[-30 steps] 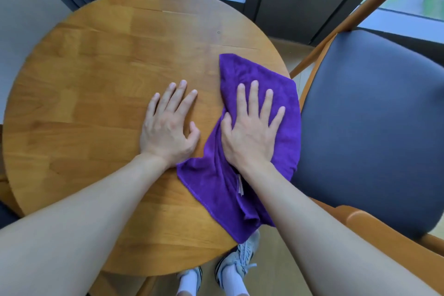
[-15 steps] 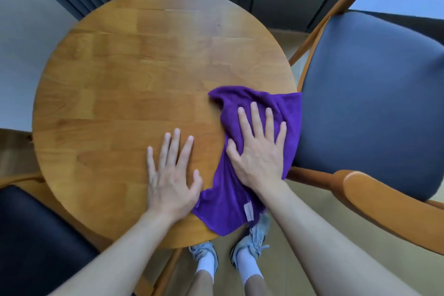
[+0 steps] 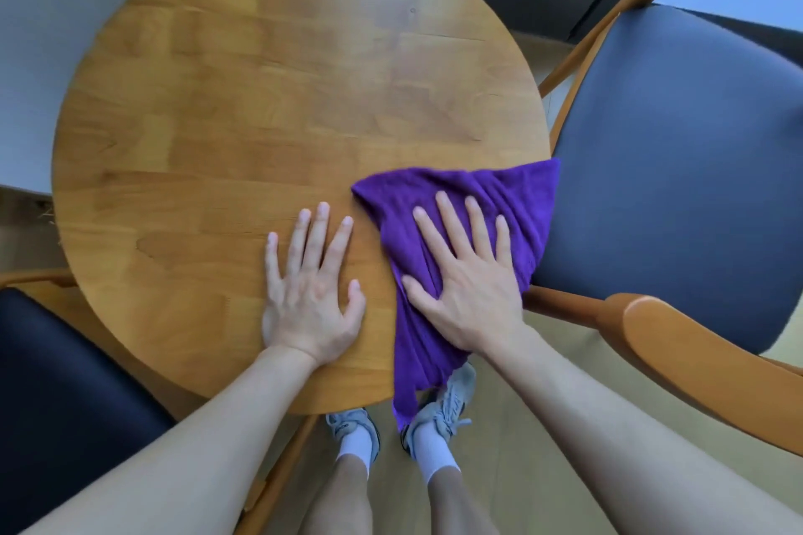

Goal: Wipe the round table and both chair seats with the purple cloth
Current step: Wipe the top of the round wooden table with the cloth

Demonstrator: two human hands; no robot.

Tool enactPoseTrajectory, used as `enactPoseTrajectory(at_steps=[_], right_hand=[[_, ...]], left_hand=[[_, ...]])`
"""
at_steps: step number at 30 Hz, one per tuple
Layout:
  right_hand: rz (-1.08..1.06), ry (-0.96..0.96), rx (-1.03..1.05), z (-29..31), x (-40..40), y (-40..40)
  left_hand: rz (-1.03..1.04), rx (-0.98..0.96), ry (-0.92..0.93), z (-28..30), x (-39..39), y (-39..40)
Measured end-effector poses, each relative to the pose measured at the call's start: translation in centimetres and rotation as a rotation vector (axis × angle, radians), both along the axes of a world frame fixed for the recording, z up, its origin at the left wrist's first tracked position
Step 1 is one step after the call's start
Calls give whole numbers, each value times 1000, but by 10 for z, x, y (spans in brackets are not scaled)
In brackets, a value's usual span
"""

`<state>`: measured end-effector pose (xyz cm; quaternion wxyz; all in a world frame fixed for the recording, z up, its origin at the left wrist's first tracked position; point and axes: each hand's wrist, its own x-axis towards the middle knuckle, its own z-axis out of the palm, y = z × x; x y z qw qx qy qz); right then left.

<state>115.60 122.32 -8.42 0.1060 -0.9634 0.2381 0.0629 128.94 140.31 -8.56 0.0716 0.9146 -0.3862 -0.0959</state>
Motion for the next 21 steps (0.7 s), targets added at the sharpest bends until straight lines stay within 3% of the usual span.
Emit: enactPoseTrajectory(at_steps=[5,11,17,21], right_hand=[[-141,-8,30,0,51,25],[260,-58,102,5,-22,33],[-55,34,27,3,28,-9],[-63,2,51,2,59,32]], left_hand=[[-7,-5,-21,-1,-1,1],[-6,-13,-5,1,-1,-2],[-2,15,-7,3,-2,-3],[2,-14,-46,0,-2,-2]])
